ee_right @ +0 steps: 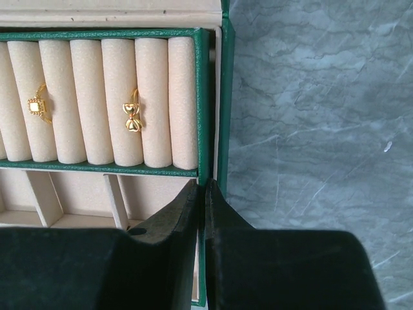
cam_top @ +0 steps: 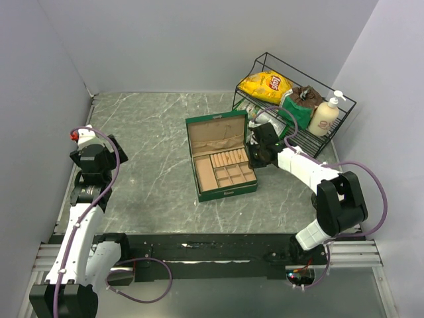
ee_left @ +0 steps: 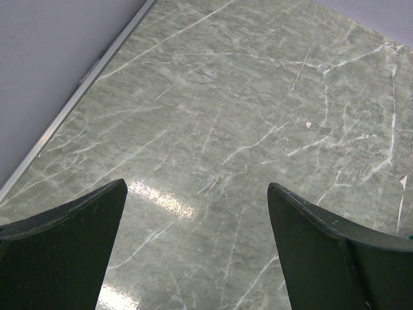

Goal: Organize the mixed jewelry

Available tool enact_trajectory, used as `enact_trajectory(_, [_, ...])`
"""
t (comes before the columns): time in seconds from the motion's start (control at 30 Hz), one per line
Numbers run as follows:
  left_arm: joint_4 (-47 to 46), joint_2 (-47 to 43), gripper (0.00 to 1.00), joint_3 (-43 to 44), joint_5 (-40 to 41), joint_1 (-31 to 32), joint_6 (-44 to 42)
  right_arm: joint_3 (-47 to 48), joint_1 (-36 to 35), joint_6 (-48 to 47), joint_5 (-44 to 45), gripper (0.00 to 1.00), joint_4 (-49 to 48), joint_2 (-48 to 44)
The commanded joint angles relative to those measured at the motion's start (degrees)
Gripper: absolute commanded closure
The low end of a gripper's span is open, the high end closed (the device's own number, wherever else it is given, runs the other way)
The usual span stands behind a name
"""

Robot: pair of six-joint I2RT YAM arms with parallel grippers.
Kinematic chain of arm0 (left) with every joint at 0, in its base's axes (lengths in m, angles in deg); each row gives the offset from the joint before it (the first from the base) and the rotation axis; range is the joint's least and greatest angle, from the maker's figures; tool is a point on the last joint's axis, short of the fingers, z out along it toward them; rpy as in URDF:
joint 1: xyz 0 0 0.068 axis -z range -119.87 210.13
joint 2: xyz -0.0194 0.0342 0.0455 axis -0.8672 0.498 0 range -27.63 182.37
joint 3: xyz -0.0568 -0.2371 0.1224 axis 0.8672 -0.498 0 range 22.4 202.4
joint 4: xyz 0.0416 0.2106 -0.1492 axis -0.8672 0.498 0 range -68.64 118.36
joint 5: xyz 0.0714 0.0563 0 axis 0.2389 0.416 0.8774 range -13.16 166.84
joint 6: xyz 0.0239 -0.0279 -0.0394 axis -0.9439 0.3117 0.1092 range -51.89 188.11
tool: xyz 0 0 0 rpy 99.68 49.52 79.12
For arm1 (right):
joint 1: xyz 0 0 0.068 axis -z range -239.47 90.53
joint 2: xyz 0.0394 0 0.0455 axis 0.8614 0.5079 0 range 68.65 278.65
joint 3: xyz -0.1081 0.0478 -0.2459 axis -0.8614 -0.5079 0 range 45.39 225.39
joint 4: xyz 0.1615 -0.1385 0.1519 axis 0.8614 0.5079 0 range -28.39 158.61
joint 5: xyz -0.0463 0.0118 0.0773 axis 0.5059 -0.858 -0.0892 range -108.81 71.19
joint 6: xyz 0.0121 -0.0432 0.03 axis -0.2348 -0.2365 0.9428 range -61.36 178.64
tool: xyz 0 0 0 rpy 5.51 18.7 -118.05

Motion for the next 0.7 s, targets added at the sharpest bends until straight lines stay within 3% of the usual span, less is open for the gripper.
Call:
enact_trajectory(0.0, [-2.13,-0.17,0.04,0.62,-0.24,0.05,-0.85,3.61,0.25,2.02,0.02,1.0,-2.42,0.67])
enact_trajectory(0.67, [-2.22,0.18,0.04,0.62,-0.76,0.14,-0.94,2.3,0.25,1.06,2.3,1.0,-1.02,1.46])
